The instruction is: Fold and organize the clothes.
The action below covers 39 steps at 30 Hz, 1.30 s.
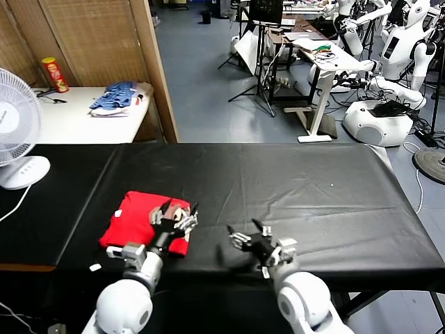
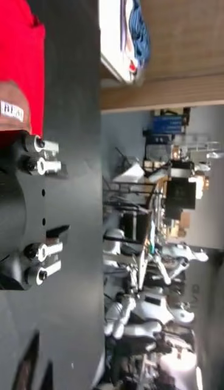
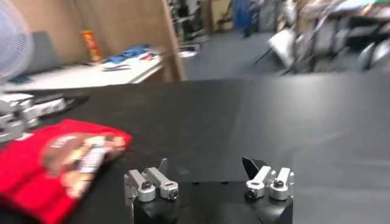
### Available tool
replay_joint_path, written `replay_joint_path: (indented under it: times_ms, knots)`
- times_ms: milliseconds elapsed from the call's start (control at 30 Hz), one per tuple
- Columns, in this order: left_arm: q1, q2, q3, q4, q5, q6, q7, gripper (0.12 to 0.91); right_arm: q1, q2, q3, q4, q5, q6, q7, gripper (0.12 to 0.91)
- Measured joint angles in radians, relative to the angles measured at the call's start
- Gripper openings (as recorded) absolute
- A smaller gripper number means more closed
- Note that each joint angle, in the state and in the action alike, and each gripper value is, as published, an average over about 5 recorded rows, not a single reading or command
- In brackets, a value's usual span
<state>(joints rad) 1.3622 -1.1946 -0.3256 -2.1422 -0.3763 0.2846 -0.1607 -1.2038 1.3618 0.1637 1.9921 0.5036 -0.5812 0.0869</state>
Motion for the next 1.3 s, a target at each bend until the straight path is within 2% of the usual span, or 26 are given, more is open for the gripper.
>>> replay_joint_path:
  times_ms: [133,300,367,467,567,767,900,1000,1067,1233,1300]
  knots:
    - [0.019,0.02,-0.036,-0.02,0.004,-0.011,-0.014,0.797,0.092,0.042,-0.062,-0.097,0.115,0.009,0.031,0.798]
    - [0.064,0.014,-0.082,-0.038,0.024,-0.022,-0.024,0.798,0.196,0.118,-0.094,-0.233,0.306,-0.01,0.117,0.798]
    - [0.082,0.009,-0.097,-0.044,0.029,-0.025,-0.024,0.798,0.227,0.147,-0.099,-0.279,0.378,-0.013,0.139,0.798]
    - [0.107,0.001,-0.118,-0.051,0.033,-0.028,-0.024,0.798,0.264,0.183,-0.105,-0.336,0.452,-0.01,0.152,0.798]
    - [0.13,-0.005,-0.138,-0.057,0.036,-0.032,-0.024,0.798,0.295,0.21,-0.109,-0.382,0.486,-0.007,0.155,0.769]
    - [0.17,-0.014,-0.172,-0.07,0.039,-0.037,-0.025,0.798,0.341,0.241,-0.113,-0.454,0.467,0.005,0.167,0.69]
    - [0.185,-0.016,-0.187,-0.075,0.039,-0.039,-0.025,0.798,0.358,0.238,-0.125,-0.483,0.387,0.023,0.137,0.656]
    - [0.19,-0.019,-0.191,-0.075,0.042,-0.041,-0.025,0.798,0.363,0.225,-0.14,-0.496,0.304,0.043,0.09,0.557]
    - [0.193,-0.022,-0.191,-0.074,0.045,-0.042,-0.025,0.798,0.363,0.217,-0.148,-0.5,0.26,0.049,0.066,0.45]
    - [0.202,-0.026,-0.192,-0.072,0.054,-0.045,-0.025,0.798,0.362,0.205,-0.153,-0.505,0.223,0.047,0.043,0.191]
    - [0.206,-0.027,-0.194,-0.071,0.055,-0.048,-0.025,0.798,0.36,0.2,-0.156,-0.507,0.191,0.062,0.023,0.153]
